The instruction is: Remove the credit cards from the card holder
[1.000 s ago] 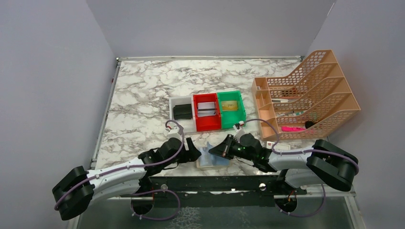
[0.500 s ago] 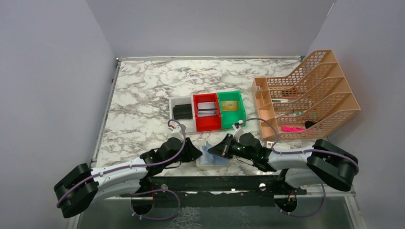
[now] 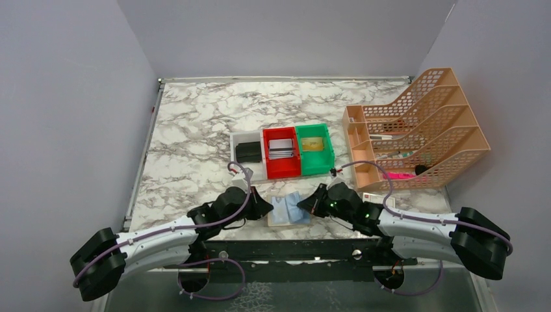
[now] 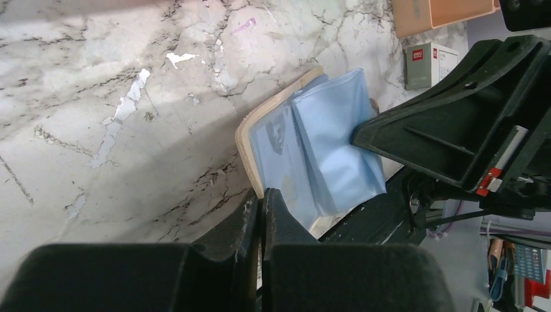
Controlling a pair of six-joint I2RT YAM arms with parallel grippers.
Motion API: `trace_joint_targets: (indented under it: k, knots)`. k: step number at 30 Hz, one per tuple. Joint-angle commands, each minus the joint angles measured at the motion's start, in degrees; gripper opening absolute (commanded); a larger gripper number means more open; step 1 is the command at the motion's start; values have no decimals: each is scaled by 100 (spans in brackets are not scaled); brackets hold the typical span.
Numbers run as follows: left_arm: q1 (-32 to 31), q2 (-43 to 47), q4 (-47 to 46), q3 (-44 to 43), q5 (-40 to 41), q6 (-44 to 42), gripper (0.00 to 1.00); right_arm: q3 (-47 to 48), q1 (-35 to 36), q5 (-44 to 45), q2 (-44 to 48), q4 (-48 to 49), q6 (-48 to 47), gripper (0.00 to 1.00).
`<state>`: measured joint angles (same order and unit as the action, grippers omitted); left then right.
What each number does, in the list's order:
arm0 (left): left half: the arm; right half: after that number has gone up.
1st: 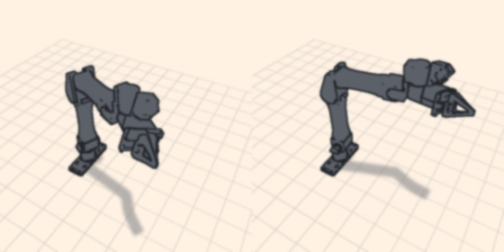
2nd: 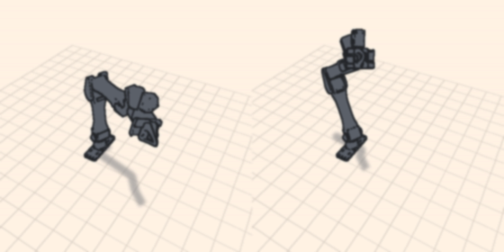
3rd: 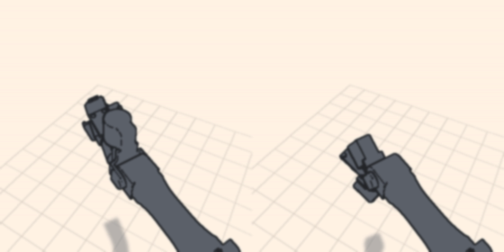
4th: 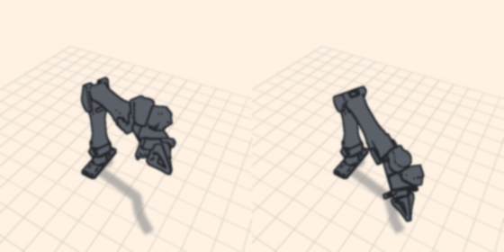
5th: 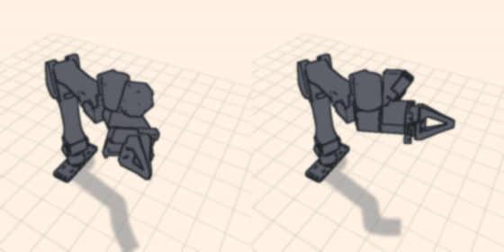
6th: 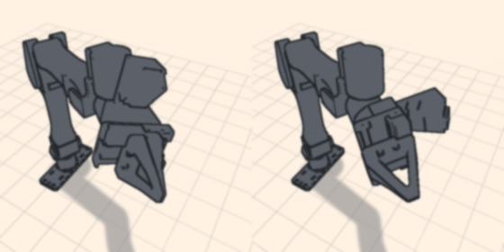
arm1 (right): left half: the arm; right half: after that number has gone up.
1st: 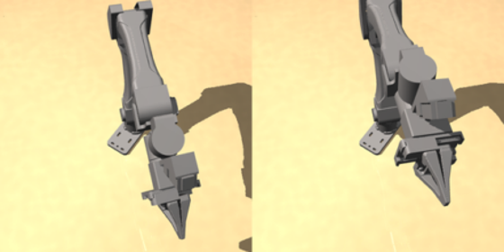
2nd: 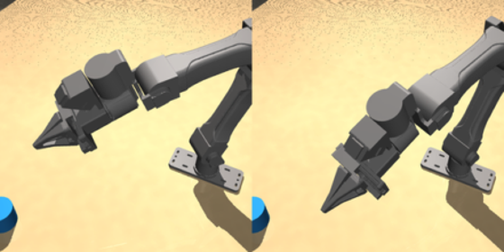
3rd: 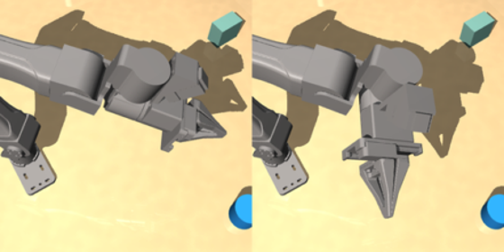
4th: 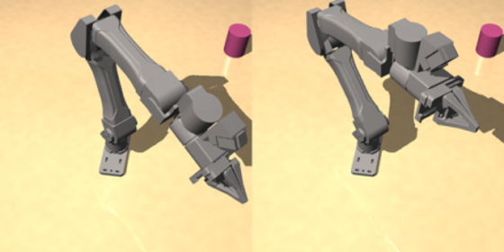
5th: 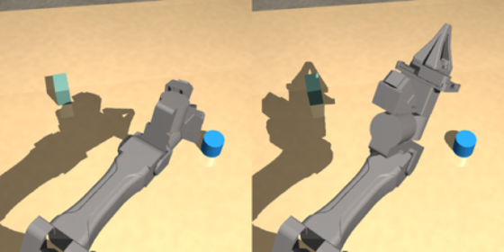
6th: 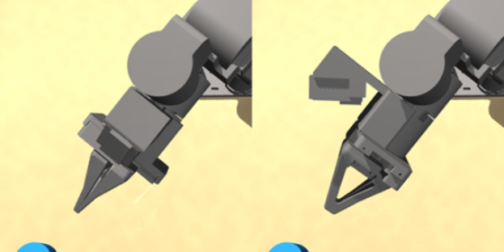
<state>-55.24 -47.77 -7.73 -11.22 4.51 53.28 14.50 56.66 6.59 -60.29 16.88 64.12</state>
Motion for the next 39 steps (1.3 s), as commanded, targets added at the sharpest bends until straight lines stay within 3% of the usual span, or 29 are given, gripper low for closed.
trace_joint_targets:
  k: [1, 6, 13, 23, 29, 34, 39]
  knots:
    - [-4, -186, 15, -252, -69, -311, 2, 160, 3, 821, -16, -1153, -271, 2]
    - [-4, -327, -42, -333, -166, -327, 2, 246, 1, 858, -342, -1492, -331, 1]
    - [-4, -259, 302, -491, 21, -303, 2, 316, -2, 1096, -117, -1916, -443, 3]
    - [-4, -413, 447, -721, -18, -457, 1, 708, 2, 947, 573, -2287, -904, 28]
    - [-5, -603, 448, -820, -70, -502, 1, 1043, -2, 514, 727, -1974, -1488, 36]
    - [-4, -569, 467, -808, -68, -502, 1, 1131, 1, -703, -214, -649, -1830, 30]
    - [-4, -481, 562, -788, -18, -485, 1, 1564, 2, -1032, -1579, -516, -1756, 26]
